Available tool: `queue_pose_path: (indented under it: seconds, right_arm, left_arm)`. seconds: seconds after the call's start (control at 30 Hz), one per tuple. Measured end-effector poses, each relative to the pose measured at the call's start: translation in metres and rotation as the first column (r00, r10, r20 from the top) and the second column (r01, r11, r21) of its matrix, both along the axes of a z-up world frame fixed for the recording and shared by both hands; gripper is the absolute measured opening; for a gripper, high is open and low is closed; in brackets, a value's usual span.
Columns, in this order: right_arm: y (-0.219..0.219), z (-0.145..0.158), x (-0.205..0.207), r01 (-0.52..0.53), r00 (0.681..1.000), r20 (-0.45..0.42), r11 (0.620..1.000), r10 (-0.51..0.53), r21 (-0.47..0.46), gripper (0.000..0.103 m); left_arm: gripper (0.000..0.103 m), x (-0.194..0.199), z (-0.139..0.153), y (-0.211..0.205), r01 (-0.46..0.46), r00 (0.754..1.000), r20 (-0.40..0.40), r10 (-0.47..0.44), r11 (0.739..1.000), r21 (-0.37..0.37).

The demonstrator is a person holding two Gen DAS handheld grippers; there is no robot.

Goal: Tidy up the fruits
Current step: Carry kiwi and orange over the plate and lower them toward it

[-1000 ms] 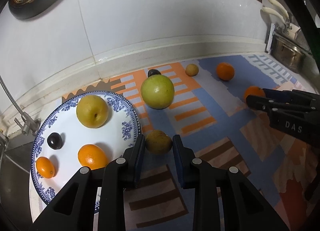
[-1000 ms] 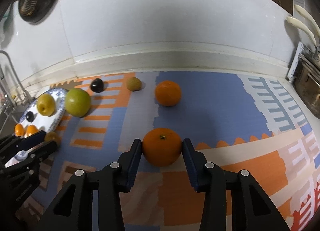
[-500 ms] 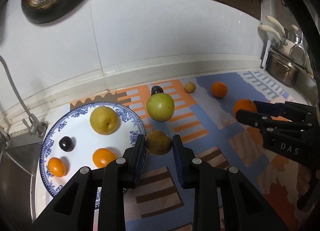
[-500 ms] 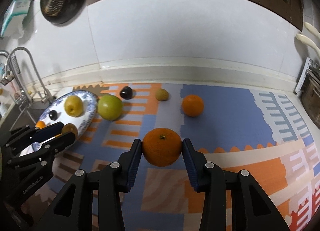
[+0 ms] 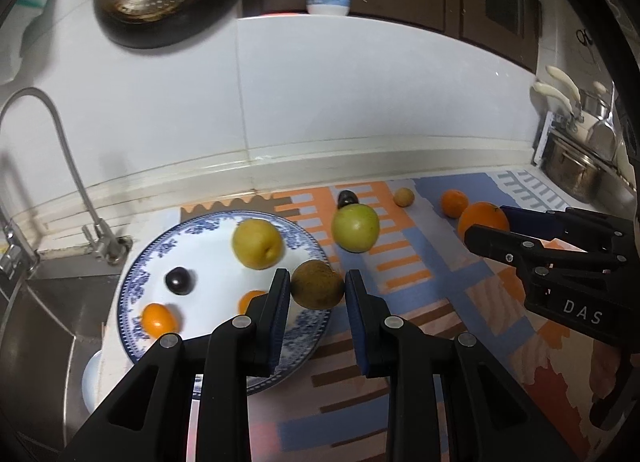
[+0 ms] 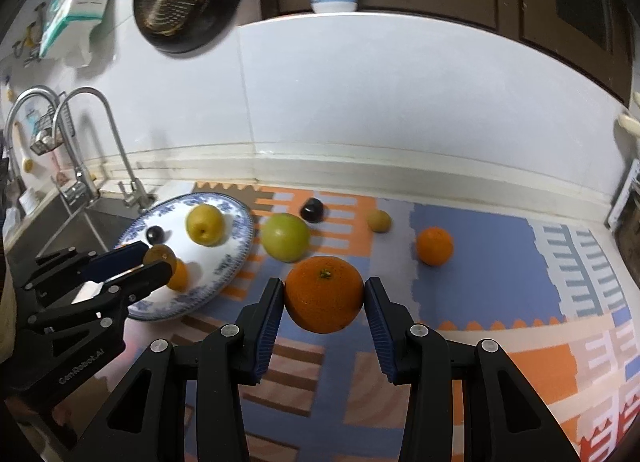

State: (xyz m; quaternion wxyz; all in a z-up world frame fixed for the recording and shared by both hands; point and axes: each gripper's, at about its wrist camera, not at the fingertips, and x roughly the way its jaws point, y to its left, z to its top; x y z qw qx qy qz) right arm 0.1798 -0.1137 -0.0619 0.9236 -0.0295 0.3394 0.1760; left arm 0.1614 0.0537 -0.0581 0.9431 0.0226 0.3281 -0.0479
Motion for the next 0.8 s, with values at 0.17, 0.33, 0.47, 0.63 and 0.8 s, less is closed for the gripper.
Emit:
queue_pose_path:
  seconds: [0.17, 0.33, 0.47, 0.63, 0.8]
  right_arm:
    - [0.019, 0.008, 0.001, -0.057, 0.998, 0.02, 0.998, 0.057, -0.001, 0.043]
    - [0.042, 0.013, 0.003, -0.123, 0.992, 0.039, 0.992, 0.123, -0.006, 0.043]
    - [0.057, 0.016, 0.004, -0.176, 0.983, 0.047, 0.984, 0.176, -0.003, 0.043]
    - [0.078, 0.02, 0.009, -0.231, 0.971, 0.067, 0.973, 0.231, -0.003, 0.043]
    - [0.094, 0.014, 0.022, -0.273, 0.961, 0.042, 0.962, 0.272, 0.012, 0.043]
  left_arm:
    - [0.028, -0.004, 0.005, 0.018, -0.042, 0.999, 0.013, 0.042, 0.999, 0.002]
    - [0.028, -0.005, 0.01, 0.035, -0.086, 0.996, 0.025, 0.086, 0.996, 0.007]
    - [0.028, -0.006, 0.012, 0.046, -0.113, 0.993, 0.034, 0.113, 0.994, 0.009]
    - [0.028, -0.002, 0.012, 0.058, -0.139, 0.99, 0.038, 0.139, 0.99, 0.01]
    - [0.028, 0.009, 0.007, 0.071, -0.159, 0.987, 0.023, 0.158, 0.987, 0.009]
